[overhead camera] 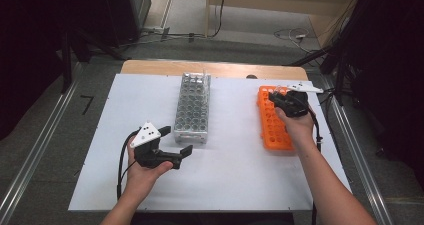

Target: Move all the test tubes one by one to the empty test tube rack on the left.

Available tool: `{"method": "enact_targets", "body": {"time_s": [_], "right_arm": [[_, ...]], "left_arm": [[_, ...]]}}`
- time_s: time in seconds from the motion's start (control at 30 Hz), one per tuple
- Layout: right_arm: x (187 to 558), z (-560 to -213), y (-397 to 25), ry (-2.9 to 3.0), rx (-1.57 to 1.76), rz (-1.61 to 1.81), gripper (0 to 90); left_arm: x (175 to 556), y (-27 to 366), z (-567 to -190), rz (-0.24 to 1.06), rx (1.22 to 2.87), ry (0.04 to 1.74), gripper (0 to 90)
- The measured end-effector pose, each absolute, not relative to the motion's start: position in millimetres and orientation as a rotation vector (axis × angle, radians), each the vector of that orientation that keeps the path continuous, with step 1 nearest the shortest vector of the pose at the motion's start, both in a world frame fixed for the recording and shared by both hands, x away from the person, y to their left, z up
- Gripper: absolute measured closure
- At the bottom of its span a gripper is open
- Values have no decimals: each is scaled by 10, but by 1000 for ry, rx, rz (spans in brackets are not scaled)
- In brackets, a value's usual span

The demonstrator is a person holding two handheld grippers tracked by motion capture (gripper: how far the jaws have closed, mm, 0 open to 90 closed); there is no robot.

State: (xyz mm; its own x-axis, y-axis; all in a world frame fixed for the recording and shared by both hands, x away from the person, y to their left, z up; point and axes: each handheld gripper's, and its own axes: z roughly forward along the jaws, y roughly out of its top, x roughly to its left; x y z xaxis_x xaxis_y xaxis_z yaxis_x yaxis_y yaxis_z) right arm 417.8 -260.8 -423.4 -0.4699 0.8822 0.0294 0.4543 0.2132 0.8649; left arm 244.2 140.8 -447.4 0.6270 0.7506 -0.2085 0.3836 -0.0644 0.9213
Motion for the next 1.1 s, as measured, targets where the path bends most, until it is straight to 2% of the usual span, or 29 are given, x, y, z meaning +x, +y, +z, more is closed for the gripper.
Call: {"method": "enact_targets", "body": {"time_s": [0.63,1.1], "right_arm": [[3578,-4130,-2500,2100,1096,1310,741],[3060,-4226,-2324,2190,971,1386,742]], "left_arm": [[2413,1308,-4435,390,1690,917,0],[2382,1155,-4411,390,1715,874,0]]}}
